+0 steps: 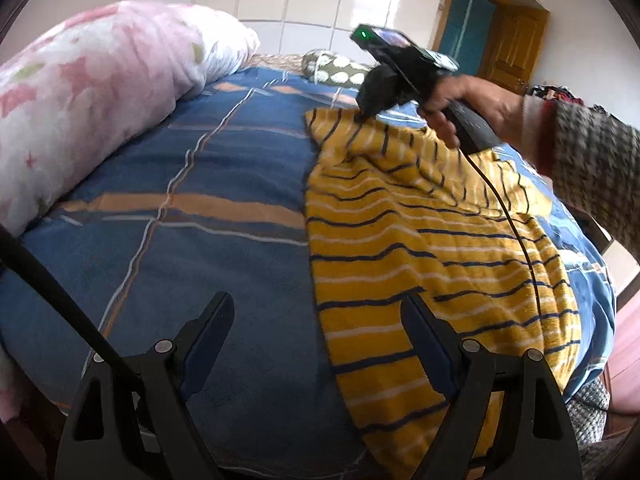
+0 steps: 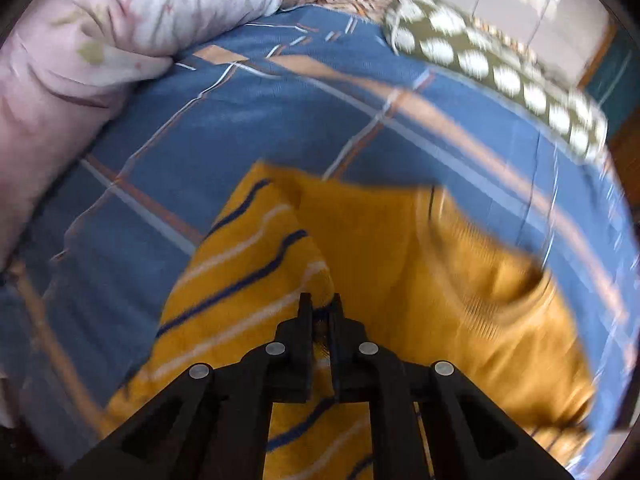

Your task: Fold small clothes

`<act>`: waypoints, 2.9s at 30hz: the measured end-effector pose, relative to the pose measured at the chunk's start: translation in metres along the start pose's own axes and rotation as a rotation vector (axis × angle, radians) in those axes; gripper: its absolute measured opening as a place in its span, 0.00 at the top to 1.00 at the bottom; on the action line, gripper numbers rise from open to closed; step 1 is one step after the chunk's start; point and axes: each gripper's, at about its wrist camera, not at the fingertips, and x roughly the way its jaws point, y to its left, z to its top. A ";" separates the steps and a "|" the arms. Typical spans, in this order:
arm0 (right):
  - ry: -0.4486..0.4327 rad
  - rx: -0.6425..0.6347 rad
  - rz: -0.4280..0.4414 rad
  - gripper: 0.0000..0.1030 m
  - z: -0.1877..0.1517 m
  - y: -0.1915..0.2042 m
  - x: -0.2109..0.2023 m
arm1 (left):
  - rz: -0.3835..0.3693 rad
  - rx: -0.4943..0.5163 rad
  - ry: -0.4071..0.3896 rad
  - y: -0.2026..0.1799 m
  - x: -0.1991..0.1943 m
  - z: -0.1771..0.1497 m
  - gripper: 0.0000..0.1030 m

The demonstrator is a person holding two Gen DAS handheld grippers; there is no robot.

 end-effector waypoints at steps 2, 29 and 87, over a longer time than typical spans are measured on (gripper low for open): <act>-0.049 -0.004 -0.089 0.93 0.016 0.009 0.007 | 0.000 -0.027 0.022 0.005 0.004 -0.001 0.18; -0.170 0.501 0.190 0.52 -0.253 -0.165 -0.102 | 0.088 0.002 -0.027 -0.038 -0.038 0.017 0.18; -0.283 0.697 0.442 0.46 -0.462 -0.135 -0.144 | -0.240 -0.237 0.197 -0.006 0.048 0.006 0.47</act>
